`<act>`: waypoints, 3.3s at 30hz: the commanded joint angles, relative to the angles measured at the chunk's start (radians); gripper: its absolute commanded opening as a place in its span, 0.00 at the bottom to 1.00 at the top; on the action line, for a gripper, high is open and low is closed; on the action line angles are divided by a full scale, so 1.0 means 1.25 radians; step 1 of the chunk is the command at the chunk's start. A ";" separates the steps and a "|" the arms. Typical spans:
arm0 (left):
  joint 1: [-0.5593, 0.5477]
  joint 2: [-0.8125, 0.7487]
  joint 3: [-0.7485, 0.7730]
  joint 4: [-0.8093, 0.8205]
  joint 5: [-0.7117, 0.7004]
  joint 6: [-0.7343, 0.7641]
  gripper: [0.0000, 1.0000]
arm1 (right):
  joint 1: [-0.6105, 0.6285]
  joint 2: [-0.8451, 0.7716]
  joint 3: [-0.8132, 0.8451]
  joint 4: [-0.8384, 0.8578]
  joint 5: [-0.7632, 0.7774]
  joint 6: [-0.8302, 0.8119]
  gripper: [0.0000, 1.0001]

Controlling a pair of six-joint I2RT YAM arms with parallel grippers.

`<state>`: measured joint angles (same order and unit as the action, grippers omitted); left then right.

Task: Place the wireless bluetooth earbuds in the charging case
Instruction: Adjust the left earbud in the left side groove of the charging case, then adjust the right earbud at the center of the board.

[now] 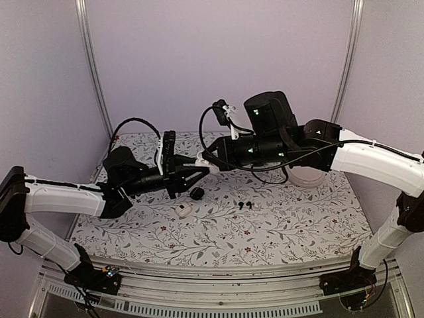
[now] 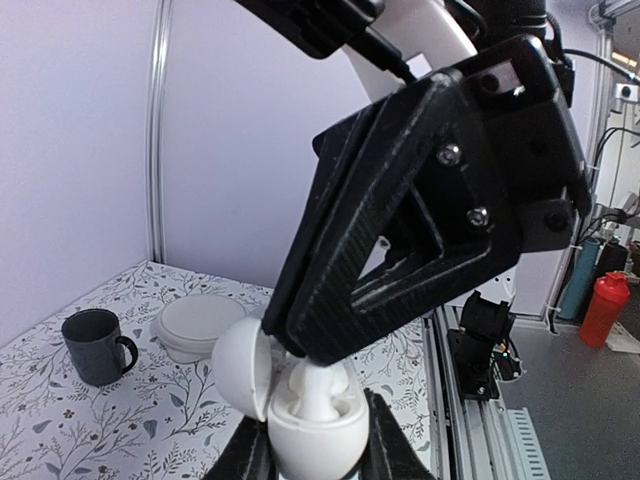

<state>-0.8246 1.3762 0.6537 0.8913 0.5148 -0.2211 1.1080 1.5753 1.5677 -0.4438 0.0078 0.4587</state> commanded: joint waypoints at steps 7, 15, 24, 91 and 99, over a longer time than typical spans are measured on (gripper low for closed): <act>-0.002 -0.031 0.018 0.019 0.002 0.016 0.00 | 0.027 0.038 0.044 -0.068 0.043 -0.033 0.09; 0.003 -0.045 -0.023 0.032 -0.001 0.003 0.00 | 0.003 0.003 0.078 -0.033 0.041 -0.038 0.14; 0.023 -0.063 -0.074 0.034 -0.022 -0.011 0.00 | -0.058 -0.096 0.032 0.017 -0.019 -0.033 0.20; 0.210 -0.312 -0.209 -0.034 -0.055 -0.061 0.00 | -0.040 0.449 -0.081 0.091 -0.022 -0.099 0.41; 0.215 -0.314 -0.211 -0.034 -0.049 -0.062 0.00 | -0.013 0.395 -0.130 0.079 -0.014 -0.026 0.41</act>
<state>-0.5735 0.9833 0.3855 0.8253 0.4389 -0.2913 1.0687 2.1185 1.4429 -0.2962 -0.0311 0.3656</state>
